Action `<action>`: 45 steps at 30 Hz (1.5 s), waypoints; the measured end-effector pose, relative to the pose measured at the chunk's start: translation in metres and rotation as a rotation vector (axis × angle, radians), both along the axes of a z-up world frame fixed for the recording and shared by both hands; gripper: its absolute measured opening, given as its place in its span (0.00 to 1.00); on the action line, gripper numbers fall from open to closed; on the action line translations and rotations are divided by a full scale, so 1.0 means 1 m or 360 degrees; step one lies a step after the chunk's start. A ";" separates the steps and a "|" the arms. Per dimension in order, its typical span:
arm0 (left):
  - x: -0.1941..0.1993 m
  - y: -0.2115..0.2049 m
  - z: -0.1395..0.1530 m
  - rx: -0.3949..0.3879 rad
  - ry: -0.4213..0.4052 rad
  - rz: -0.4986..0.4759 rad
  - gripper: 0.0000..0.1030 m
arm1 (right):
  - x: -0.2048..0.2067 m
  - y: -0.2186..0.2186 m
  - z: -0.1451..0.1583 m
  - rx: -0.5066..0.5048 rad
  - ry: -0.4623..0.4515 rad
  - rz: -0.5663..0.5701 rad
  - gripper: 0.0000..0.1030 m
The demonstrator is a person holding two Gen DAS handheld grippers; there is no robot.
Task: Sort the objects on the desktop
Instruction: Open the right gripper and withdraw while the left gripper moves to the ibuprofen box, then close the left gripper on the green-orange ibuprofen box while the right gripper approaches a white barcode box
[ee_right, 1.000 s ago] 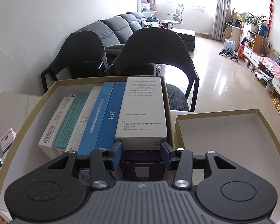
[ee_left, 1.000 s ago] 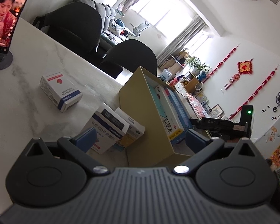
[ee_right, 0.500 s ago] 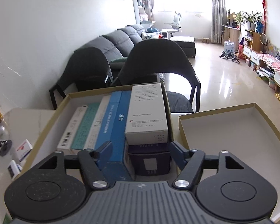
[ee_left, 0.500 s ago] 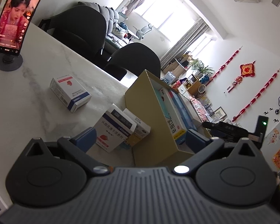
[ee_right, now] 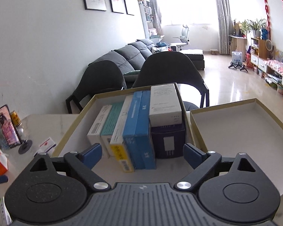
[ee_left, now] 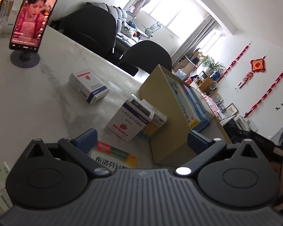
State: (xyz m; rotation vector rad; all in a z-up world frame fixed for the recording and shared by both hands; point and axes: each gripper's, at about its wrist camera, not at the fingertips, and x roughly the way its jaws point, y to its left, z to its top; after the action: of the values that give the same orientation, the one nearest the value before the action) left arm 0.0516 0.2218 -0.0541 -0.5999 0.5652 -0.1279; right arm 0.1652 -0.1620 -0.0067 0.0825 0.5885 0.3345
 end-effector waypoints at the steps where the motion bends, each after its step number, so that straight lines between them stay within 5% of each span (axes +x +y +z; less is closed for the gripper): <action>1: -0.002 0.001 -0.001 0.0007 0.0004 0.0006 1.00 | -0.006 0.002 -0.001 -0.0014 -0.0018 0.0013 0.95; 19: -0.035 0.017 -0.019 0.0220 0.0135 0.0117 1.00 | -0.080 0.019 -0.016 0.0056 -0.0101 0.0094 0.99; 28: -0.030 -0.037 -0.029 0.0589 0.0180 -0.0123 1.00 | -0.103 0.035 -0.036 0.0048 -0.0057 0.0123 0.99; 45: -0.020 -0.069 -0.064 0.0820 0.0347 -0.0236 1.00 | -0.114 0.025 -0.071 0.0233 0.0121 0.0041 0.99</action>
State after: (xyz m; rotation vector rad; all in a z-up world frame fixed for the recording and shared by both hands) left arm 0.0317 0.1528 -0.1185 -0.0690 0.8199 -0.0522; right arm 0.0508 -0.1366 -0.0774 0.2293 0.6405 0.4003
